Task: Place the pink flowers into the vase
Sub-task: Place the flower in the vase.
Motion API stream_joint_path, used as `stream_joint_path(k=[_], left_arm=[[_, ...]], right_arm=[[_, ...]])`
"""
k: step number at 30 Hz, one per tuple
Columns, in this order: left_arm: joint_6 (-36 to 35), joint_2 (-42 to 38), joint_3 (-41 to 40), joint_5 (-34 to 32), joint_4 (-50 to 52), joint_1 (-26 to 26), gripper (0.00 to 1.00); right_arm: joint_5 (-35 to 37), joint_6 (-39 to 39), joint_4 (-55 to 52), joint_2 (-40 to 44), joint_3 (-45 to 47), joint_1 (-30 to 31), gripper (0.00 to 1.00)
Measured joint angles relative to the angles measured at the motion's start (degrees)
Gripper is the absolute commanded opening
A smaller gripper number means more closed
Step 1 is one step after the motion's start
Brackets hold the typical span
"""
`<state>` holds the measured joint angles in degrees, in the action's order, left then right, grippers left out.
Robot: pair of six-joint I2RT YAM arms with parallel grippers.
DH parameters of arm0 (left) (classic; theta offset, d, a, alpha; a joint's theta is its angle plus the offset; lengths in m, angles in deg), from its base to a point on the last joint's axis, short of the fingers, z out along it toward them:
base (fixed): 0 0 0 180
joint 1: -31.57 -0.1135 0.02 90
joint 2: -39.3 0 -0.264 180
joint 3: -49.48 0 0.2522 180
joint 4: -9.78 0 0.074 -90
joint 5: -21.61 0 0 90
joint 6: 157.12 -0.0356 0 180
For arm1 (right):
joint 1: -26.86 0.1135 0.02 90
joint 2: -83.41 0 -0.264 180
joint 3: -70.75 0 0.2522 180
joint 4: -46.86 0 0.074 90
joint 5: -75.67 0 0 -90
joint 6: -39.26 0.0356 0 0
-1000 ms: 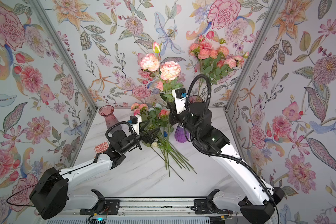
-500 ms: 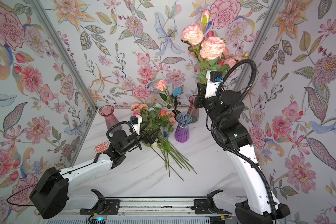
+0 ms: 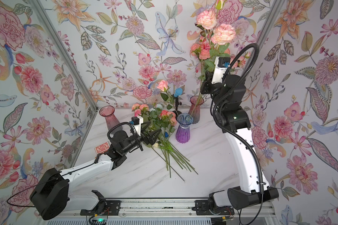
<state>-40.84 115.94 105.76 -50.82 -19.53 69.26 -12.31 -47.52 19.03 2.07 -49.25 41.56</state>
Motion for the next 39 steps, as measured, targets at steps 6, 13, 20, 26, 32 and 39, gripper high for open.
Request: stream_joint_path(k=[6,13,20,26,32,39], left_arm=[[-0.4,0.0,0.0,0.0,0.4,0.0,1.00],[-0.6,0.0,0.0,0.0,0.6,0.0,1.00],[-1.1,0.0,0.0,0.0,0.7,0.0,1.00],[-1.5,0.0,0.0,0.0,0.7,0.1,1.00],[-1.9,0.0,0.0,-0.2,0.7,0.3,1.00],[-1.9,0.0,0.0,-0.4,0.7,0.4,1.00]], right_arm=[[-1.8,2.1,3.5,-0.2,10.2,0.0,0.00],[-4.1,5.0,8.7,-0.5,22.5,0.0,0.00],[-4.8,6.3,14.4,-2.1,29.2,1.3,0.00],[-4.8,6.3,19.2,-2.5,31.0,3.1,0.01],[-4.3,6.3,21.9,-4.0,31.0,3.6,0.08],[-3.5,6.5,22.3,-7.5,28.1,3.2,0.11]])
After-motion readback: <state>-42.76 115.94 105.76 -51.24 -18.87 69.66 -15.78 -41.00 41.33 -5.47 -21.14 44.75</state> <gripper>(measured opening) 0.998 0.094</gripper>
